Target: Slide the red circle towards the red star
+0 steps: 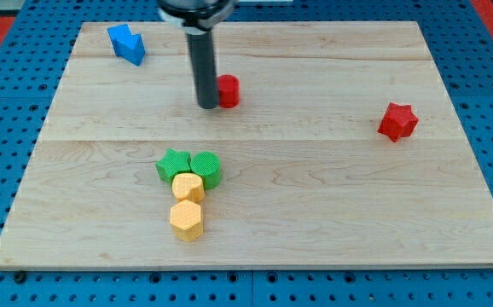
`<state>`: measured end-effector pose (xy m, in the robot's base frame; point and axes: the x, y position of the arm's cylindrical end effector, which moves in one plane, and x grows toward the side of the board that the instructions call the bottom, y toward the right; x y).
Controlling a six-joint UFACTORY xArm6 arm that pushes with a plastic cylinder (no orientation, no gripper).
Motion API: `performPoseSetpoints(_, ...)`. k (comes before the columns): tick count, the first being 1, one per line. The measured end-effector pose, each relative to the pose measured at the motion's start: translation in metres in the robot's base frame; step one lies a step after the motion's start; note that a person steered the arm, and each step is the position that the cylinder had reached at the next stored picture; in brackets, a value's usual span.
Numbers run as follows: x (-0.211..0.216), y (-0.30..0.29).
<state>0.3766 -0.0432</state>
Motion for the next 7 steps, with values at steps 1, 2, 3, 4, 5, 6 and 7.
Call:
performPoseSetpoints(1, 0.000, 0.035)
performPoseSetpoints(2, 0.000, 0.037)
performPoseSetpoints(3, 0.000, 0.009)
performPoseSetpoints(4, 0.000, -0.021)
performPoseSetpoints(5, -0.010, -0.027)
performPoseSetpoints(6, -0.036, -0.003)
performPoseSetpoints(7, -0.039, 0.002)
